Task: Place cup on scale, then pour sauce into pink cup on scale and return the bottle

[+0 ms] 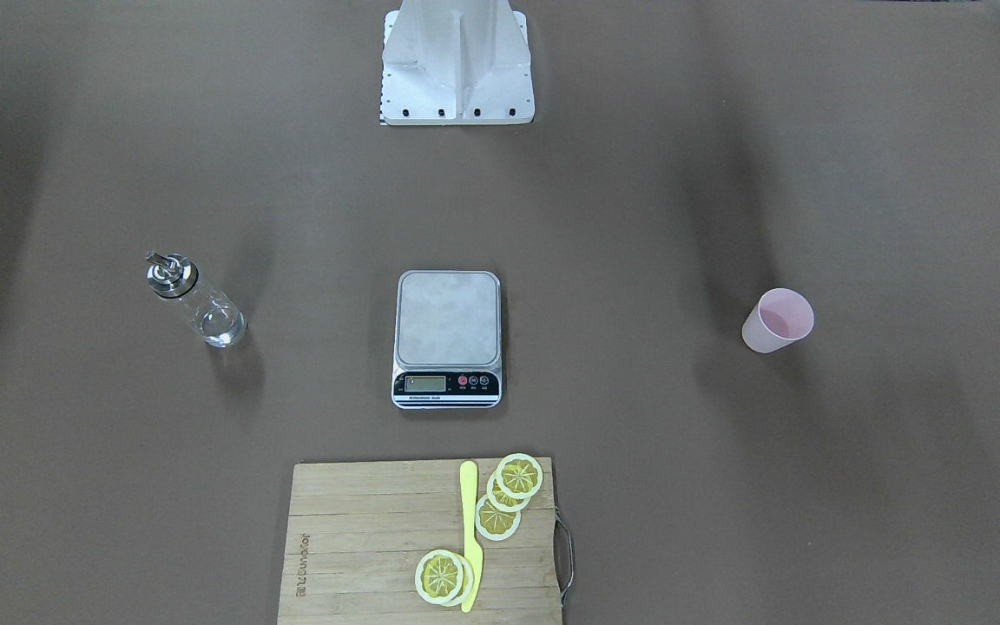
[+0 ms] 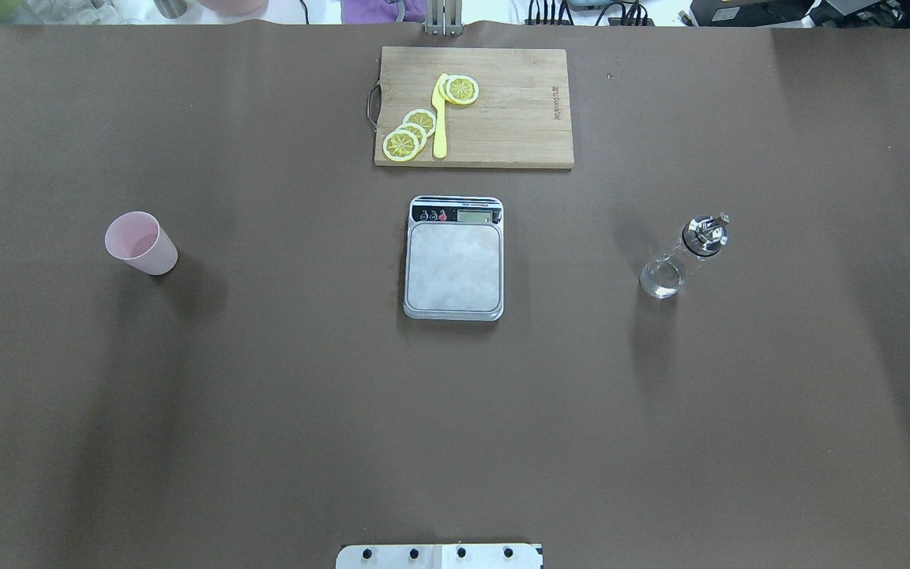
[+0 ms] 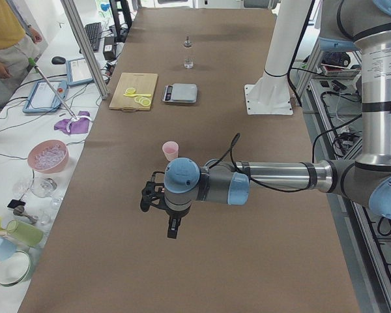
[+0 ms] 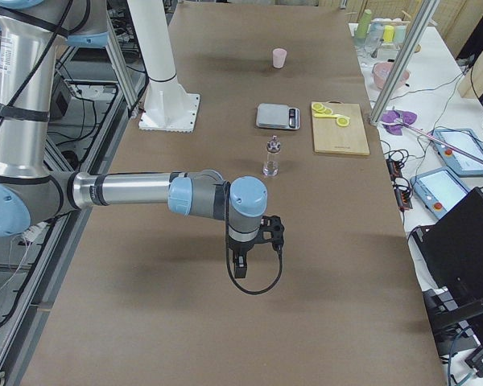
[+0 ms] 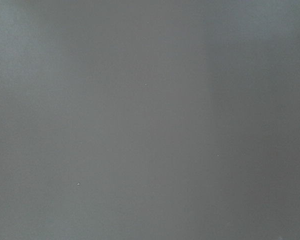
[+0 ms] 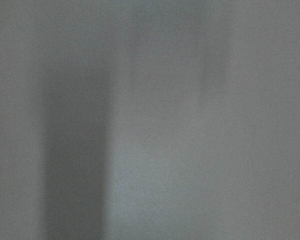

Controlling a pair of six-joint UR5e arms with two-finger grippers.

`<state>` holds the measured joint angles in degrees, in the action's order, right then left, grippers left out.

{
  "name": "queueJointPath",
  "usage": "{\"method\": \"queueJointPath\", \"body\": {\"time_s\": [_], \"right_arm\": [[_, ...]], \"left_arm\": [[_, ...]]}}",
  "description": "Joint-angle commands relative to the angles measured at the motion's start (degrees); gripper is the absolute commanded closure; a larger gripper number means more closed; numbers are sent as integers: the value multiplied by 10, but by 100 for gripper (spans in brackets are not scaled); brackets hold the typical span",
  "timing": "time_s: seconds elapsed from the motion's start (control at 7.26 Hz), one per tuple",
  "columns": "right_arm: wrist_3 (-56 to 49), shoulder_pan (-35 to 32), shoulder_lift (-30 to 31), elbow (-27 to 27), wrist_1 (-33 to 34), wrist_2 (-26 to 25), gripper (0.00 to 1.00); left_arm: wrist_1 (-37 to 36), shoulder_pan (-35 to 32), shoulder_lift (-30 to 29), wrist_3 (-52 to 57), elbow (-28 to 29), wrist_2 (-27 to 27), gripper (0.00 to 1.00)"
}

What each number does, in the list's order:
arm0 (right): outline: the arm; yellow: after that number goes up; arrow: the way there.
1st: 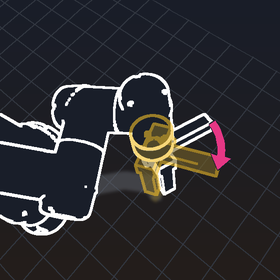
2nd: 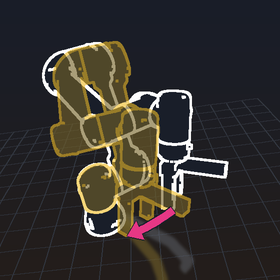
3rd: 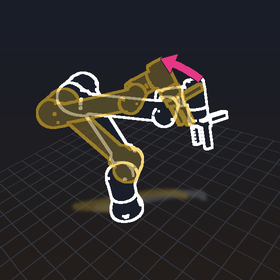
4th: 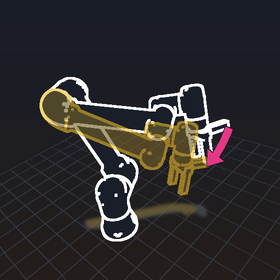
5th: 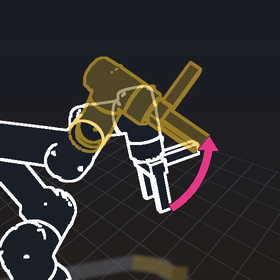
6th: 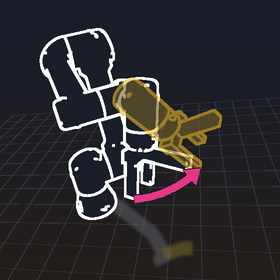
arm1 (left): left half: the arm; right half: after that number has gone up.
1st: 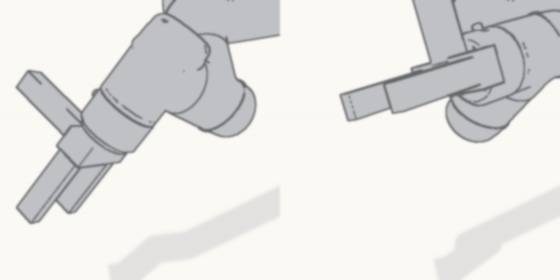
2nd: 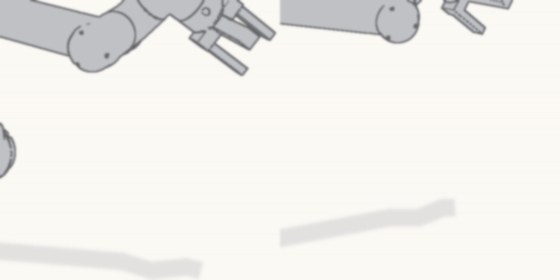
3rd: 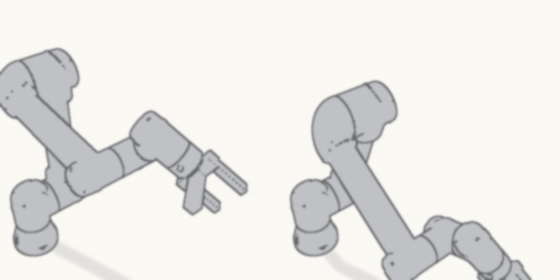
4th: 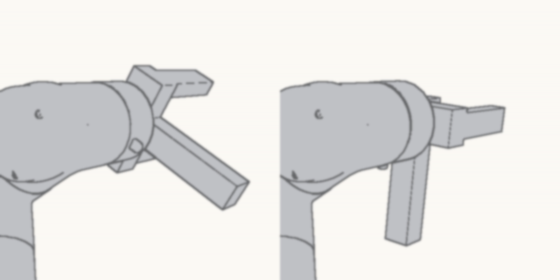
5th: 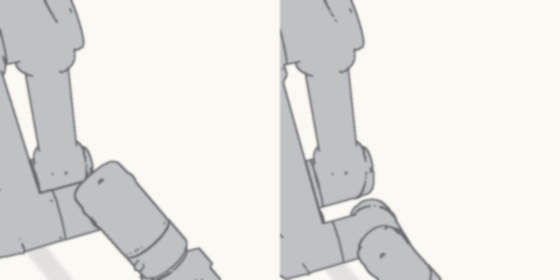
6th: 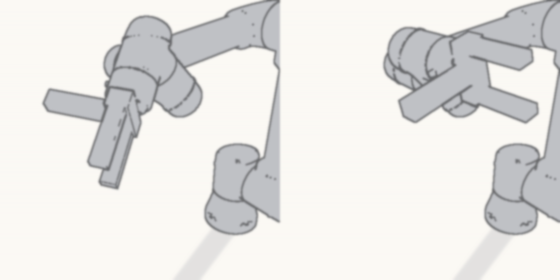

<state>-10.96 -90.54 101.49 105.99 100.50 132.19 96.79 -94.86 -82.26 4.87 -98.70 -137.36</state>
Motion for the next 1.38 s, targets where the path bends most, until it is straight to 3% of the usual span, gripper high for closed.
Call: {"method": "queueJointPath", "body": {"time_s": [0.0, 1.24], "right_arm": [[3, -2, -4, 7, -3, 3, 0], [-2, -1, 2, -12, -65, 60, 0]], "left_arm": [[4, 1, 9, 0, -21, 2, 2], [42, 3, 25, -9, -22, -16, 2]]}}
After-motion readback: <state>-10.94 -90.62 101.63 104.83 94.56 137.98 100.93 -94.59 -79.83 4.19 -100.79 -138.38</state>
